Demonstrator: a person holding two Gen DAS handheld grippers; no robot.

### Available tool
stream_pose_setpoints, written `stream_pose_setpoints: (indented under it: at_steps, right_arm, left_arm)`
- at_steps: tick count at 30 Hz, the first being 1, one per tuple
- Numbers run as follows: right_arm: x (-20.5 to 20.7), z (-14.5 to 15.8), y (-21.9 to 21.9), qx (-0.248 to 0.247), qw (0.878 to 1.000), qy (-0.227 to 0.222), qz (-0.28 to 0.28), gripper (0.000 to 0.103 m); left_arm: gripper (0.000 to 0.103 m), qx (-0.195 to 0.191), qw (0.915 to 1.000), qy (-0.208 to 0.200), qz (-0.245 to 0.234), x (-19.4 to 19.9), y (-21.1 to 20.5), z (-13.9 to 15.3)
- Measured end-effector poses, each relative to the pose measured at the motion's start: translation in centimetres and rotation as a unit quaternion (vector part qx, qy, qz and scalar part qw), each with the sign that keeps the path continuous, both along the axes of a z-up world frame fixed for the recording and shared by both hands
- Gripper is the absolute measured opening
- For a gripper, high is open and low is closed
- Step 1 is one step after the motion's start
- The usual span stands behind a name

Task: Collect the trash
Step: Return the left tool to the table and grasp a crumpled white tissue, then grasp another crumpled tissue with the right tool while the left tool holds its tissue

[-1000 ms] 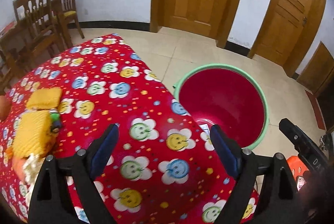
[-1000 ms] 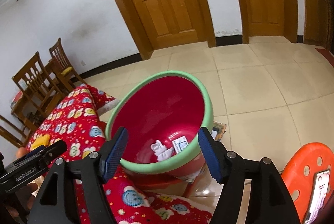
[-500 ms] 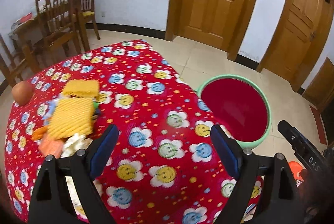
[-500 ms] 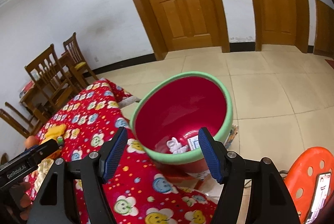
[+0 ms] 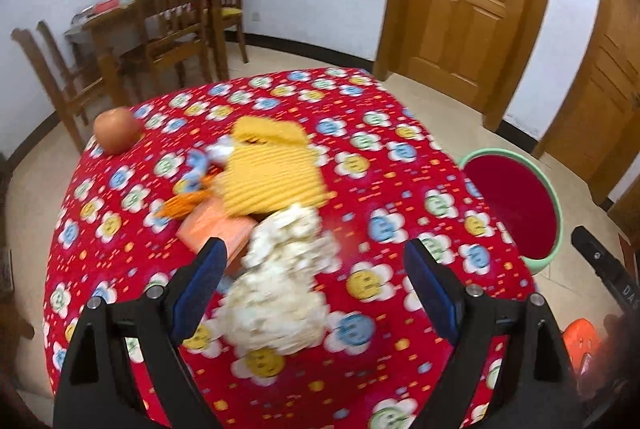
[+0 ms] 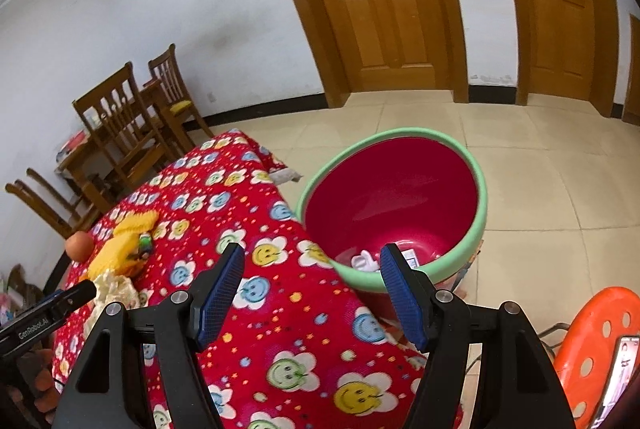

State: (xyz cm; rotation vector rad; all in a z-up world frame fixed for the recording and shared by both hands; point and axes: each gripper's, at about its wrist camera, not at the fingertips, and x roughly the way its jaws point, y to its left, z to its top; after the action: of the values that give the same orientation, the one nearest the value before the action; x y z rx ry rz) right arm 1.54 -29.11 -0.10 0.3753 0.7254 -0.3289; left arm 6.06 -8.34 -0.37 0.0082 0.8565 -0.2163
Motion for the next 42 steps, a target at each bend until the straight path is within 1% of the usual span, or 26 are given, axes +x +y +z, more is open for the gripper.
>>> stream_pose_setpoints:
  at_steps: [5, 13, 18, 22, 25, 27, 29, 32, 38, 42]
  right_arm:
    - [0.3, -0.2, 1.2, -0.002, 1.000, 0.004, 0.013, 0.071]
    - [0.2, -0.4, 2.4, -0.004, 1.000, 0.011, 0.028, 0.071]
    - [0.3, -0.5, 2.8, -0.006, 0.999, 0.014, 0.031, 0.071]
    - [0.4, -0.7, 2.9, -0.006, 0.999, 0.017, 0.033, 0.071]
    - [0.5, -0.9, 2.9, -0.005, 0.999, 0.020, 0.034, 0.071]
    - [0.6, -1.0, 3.1, -0.006, 0.999, 0.022, 0.036, 0.071]
    - [0.8, -1.1, 3.2, -0.004, 0.999, 0.025, 0.038, 0.071]
    - [1.0, -1.3, 3.5, -0.004, 0.999, 0.027, 0.043, 0.071]
    - [1.5, -1.4, 4.3, -0.005, 0.998, 0.029, 0.053, 0.071]
    - [2.0, -1.7, 5.2, -0.006, 0.997, 0.034, 0.066, 0.071]
  left_arm:
    - [0.089, 0.000, 0.9996, 0.017, 0.024, -0.3, 2.4, -1.3]
    - [0.089, 0.000, 0.9984, 0.044, 0.036, -0.6, 3.5, -3.6]
    - [0.089, -0.007, 0.9976, 0.058, 0.037, -0.1, 3.6, -4.9]
    - [0.089, -0.021, 0.9975, 0.060, 0.032, 0.1, 3.6, -5.4]
    - [0.088, -0.022, 0.9978, 0.058, 0.024, 0.1, 3.3, -5.7]
    - [0.081, -0.026, 0.9977, 0.060, 0.020, 0.0, 3.4, -5.9]
    - [0.065, -0.038, 0.9972, 0.064, 0.010, -0.1, 3.4, -5.9]
    - [0.057, -0.045, 0.9971, 0.062, 0.003, -0.4, 3.6, -5.5]
    - [0.049, -0.066, 0.9961, 0.058, -0.006, -1.2, 4.7, -4.3]
    - [0.049, -0.070, 0.9966, 0.043, 0.001, -1.7, 5.8, -3.2]
